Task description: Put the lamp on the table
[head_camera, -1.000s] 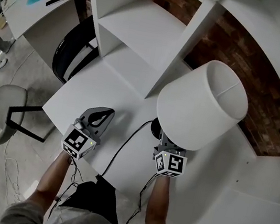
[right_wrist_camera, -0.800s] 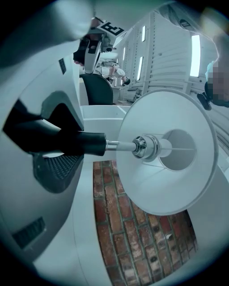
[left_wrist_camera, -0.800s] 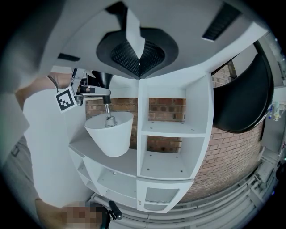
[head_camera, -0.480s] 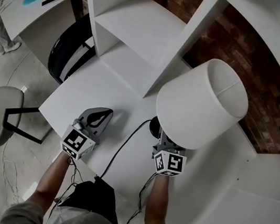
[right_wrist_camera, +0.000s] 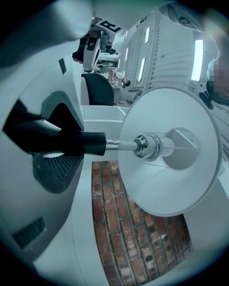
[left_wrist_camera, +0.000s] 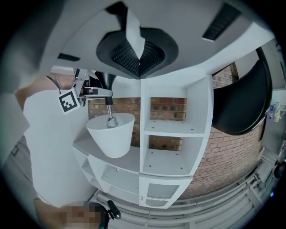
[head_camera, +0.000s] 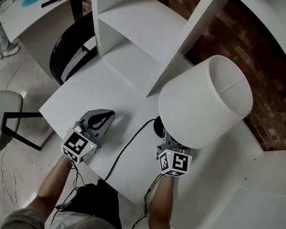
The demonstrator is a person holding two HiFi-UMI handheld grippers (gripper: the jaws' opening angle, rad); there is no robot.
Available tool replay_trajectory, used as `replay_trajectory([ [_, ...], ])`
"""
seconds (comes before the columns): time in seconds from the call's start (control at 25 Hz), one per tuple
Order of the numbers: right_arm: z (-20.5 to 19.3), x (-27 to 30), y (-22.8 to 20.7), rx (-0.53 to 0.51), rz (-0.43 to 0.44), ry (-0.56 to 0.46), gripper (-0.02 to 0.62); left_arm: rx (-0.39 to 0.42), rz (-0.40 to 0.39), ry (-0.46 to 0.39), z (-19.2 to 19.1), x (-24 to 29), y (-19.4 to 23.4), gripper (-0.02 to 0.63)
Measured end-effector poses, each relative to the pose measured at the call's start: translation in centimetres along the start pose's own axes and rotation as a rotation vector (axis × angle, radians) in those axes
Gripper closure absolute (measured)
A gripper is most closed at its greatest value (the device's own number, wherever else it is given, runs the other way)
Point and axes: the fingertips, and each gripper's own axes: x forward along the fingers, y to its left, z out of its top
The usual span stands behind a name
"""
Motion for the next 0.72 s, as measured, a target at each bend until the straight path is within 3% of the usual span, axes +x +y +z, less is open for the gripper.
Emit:
replay_trajectory([
  [0.72,-0.7,-0.9,0.5,-0.010,-0.033,0.049,0.422,0.020,0.007,-0.027,1.1,-3.5,-1.0,0.603],
])
